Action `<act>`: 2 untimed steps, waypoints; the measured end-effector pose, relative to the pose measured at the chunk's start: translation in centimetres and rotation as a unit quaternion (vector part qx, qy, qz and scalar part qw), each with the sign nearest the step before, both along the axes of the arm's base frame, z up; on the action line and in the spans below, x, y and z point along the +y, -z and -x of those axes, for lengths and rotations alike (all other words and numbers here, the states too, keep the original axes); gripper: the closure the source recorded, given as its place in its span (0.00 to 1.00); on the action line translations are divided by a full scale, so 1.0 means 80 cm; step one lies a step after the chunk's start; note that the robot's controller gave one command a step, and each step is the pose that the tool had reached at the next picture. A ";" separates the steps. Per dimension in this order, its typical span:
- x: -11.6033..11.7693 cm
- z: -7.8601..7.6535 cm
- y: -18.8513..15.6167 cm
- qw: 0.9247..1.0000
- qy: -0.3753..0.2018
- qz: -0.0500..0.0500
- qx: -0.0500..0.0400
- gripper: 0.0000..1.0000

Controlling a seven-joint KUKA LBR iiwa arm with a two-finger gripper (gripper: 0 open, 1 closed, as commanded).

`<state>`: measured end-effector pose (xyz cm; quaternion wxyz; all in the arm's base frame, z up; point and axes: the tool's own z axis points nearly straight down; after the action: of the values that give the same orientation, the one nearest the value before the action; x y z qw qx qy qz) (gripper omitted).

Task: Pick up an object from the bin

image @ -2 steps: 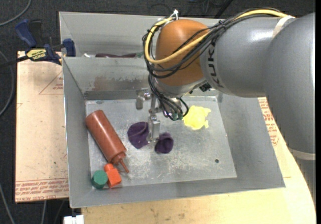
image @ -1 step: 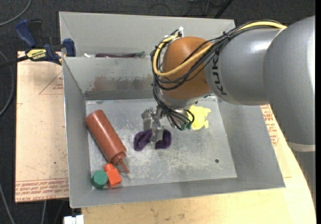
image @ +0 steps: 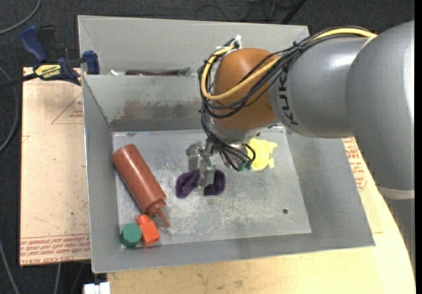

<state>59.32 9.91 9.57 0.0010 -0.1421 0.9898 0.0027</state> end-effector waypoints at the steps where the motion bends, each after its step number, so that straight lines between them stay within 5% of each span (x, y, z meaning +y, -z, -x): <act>1: -0.001 0.009 -0.106 1.000 0.013 -0.001 -0.001 1.00; 2: -0.001 0.009 -0.106 1.000 0.013 -0.001 -0.001 1.00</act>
Offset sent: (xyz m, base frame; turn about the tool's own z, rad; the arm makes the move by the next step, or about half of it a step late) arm 0.0000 0.0000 0.0000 0.0000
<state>58.59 9.82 18.01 0.0026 -0.1292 0.9916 0.0035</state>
